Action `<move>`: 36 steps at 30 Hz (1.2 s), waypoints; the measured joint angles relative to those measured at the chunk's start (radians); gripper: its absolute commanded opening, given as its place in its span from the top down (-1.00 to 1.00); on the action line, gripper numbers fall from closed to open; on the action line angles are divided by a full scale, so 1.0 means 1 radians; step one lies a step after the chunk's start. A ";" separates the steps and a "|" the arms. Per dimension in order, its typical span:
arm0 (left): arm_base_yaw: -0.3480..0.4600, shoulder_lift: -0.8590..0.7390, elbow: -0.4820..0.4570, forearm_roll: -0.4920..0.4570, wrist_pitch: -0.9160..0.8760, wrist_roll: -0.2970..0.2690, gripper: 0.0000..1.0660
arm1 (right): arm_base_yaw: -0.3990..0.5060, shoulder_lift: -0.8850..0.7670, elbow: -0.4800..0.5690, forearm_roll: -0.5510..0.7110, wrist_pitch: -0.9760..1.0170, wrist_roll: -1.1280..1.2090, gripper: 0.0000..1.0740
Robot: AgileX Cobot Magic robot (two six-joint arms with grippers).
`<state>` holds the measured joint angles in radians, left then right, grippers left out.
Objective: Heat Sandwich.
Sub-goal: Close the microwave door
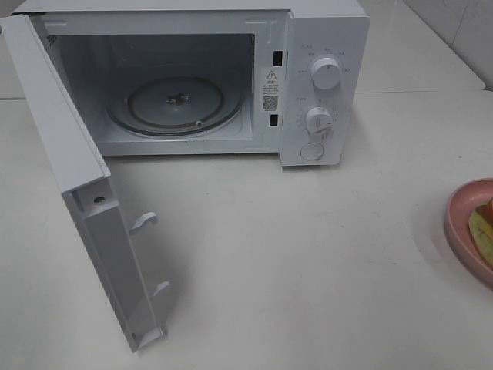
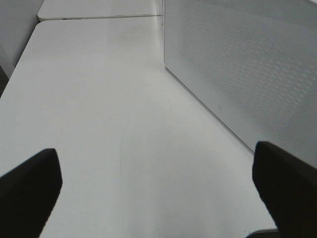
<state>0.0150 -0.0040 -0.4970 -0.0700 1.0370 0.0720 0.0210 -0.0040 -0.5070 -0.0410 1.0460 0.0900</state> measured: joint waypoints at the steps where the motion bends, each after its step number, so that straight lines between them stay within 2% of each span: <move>1: 0.000 0.000 0.000 0.000 0.000 0.000 -0.89 | 0.000 0.000 0.000 0.000 0.000 0.000 -0.42; 15: 0.000 0.000 0.000 0.000 0.000 0.000 -0.89 | 0.000 0.000 0.000 0.000 0.000 0.000 -0.42; 22: 0.000 0.012 -0.020 0.002 -0.038 -0.017 -0.88 | 0.000 0.000 0.000 0.000 0.000 0.000 -0.42; 25: 0.000 0.058 -0.024 0.002 -0.116 -0.018 -0.63 | 0.000 0.000 0.000 0.000 0.000 0.000 -0.42; 26: 0.000 0.058 -0.024 0.002 -0.116 -0.018 -0.63 | 0.000 0.000 0.000 0.000 0.000 0.000 -0.42; 27: 0.000 0.088 -0.024 0.003 -0.153 -0.019 -0.38 | 0.000 0.000 0.000 0.000 0.000 0.000 -0.42; 30: 0.000 0.136 -0.024 0.003 -0.208 -0.019 0.11 | 0.000 0.000 0.000 0.000 0.000 0.000 -0.42; 31: 0.000 0.136 -0.024 0.003 -0.208 -0.019 0.11 | 0.000 0.000 0.000 0.000 0.000 0.000 -0.42; 32: 0.000 0.168 -0.024 0.004 -0.233 -0.020 0.39 | 0.000 0.000 0.000 0.000 0.000 0.000 -0.42; 34: 0.000 0.206 -0.024 0.004 -0.256 -0.021 0.64 | 0.000 0.000 0.000 0.000 0.000 0.000 -0.42; 35: 0.000 0.206 -0.024 0.004 -0.256 -0.021 0.64 | 0.000 0.000 0.000 0.000 0.000 0.000 -0.42; 36: 0.000 0.242 -0.024 0.005 -0.288 -0.021 0.90 | 0.000 0.000 0.000 0.000 0.000 0.000 -0.42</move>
<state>0.0150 0.2380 -0.5210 -0.0650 0.7490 0.0510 0.0210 -0.0040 -0.5070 -0.0410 1.0460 0.0900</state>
